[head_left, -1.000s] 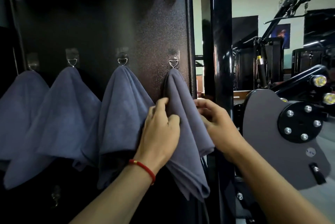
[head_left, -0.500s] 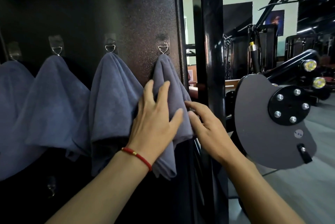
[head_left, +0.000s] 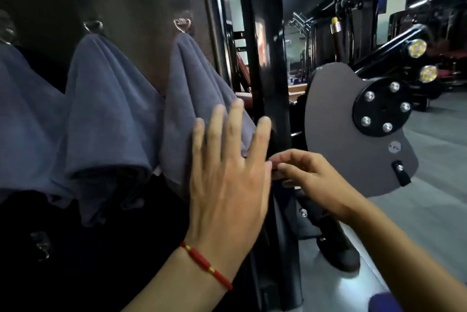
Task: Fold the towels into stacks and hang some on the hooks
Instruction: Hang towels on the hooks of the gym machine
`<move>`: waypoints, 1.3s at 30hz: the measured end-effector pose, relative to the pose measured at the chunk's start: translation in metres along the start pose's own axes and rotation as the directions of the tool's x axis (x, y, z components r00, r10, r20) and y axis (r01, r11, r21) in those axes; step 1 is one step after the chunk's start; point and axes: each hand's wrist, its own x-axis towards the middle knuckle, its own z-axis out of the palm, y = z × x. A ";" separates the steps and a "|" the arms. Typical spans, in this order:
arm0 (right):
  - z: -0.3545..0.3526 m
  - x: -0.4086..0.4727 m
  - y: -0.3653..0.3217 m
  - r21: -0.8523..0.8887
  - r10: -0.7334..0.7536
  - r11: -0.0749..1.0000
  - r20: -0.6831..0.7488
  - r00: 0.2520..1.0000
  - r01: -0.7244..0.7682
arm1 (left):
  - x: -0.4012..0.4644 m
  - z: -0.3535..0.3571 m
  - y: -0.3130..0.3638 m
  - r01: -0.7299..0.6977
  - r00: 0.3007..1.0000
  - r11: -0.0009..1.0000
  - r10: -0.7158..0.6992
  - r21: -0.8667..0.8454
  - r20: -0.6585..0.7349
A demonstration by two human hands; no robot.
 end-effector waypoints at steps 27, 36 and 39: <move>-0.113 -0.211 0.379 -0.867 0.832 0.250 -0.035 0.554 -0.431 | -0.152 0.222 0.153 0.897 0.342 0.332 -0.098 -0.293 0.935; -0.107 -0.211 0.377 -0.924 0.819 0.159 -0.073 0.569 -0.347 | -0.159 0.224 0.147 0.889 0.320 0.362 -0.057 -0.280 0.946; -0.109 -0.211 0.363 -0.931 0.782 0.203 -0.031 0.622 -0.303 | -0.160 0.218 0.134 0.879 0.311 0.397 -0.054 -0.265 0.949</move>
